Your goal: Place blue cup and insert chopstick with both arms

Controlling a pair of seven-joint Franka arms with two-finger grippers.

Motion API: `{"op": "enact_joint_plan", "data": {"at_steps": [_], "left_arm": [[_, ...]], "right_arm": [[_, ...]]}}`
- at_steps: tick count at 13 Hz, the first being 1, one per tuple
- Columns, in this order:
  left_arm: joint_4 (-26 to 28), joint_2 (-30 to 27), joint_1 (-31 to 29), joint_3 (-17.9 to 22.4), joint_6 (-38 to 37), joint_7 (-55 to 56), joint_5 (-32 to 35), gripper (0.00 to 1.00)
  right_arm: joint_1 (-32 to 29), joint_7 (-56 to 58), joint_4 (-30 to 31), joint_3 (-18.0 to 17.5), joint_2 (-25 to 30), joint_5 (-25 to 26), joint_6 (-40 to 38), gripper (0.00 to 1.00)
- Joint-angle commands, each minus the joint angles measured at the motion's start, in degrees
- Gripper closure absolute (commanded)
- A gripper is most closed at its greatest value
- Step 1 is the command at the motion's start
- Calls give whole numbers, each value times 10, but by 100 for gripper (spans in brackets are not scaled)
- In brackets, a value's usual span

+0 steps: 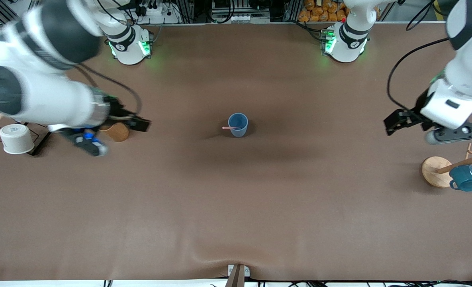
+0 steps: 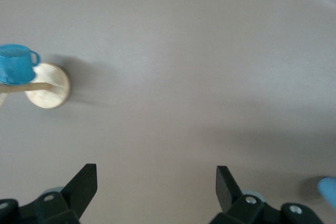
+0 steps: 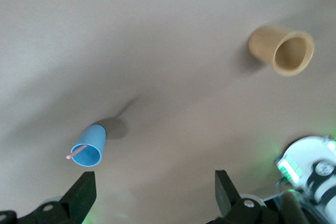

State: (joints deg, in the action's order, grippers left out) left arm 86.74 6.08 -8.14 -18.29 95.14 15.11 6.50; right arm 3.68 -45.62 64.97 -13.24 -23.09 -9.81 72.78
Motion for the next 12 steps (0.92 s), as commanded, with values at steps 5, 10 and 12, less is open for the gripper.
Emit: {"op": "enact_joint_plan", "data": {"at_steps": [5,10,12], "left_arm": [[8,-54,76,136,-72,-83,-56,0],[15,-61,76,135,-90,-76,-68,0],[17,-70,77,135,-95,-75,-68,0]], "right_arm": [[-105,280,31,-12,55,107,-13,0],[-63,361,289,107,246,53,142,0],[-62,371,323,109,266,51,167,0]]}}
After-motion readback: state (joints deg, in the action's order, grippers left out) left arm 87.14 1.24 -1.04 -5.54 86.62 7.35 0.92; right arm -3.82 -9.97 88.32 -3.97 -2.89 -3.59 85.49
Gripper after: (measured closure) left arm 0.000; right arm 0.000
